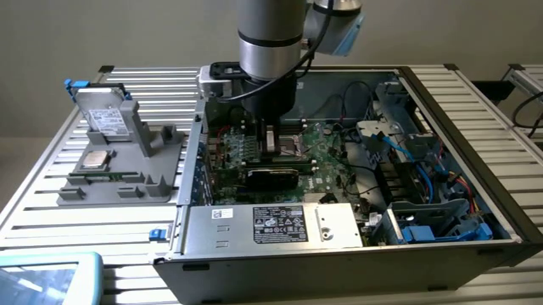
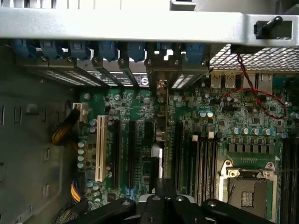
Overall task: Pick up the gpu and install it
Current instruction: 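Press down on the gpu until it lock into place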
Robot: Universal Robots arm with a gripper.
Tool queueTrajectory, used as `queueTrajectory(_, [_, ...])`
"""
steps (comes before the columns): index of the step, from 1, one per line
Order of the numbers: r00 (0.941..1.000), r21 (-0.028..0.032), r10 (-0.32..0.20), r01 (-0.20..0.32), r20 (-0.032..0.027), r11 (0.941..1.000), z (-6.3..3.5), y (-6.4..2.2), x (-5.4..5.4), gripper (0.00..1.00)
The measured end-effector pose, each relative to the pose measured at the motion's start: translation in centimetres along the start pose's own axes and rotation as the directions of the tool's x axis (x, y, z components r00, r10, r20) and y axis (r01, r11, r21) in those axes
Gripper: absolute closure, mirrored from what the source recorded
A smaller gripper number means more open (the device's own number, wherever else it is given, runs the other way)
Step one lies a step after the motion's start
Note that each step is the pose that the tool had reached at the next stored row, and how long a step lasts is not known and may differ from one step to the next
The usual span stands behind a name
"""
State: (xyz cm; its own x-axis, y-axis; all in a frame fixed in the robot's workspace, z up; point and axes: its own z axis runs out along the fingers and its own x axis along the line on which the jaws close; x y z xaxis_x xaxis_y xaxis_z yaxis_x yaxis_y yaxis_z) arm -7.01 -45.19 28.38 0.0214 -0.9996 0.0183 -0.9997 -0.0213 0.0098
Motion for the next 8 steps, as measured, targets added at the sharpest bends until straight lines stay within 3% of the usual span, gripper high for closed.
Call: queueTrajectory(8, [1.0000, -0.0115, 0.000, 0.000, 0.0062, 0.9999, 1.01, -0.34, 0.26, 0.89])
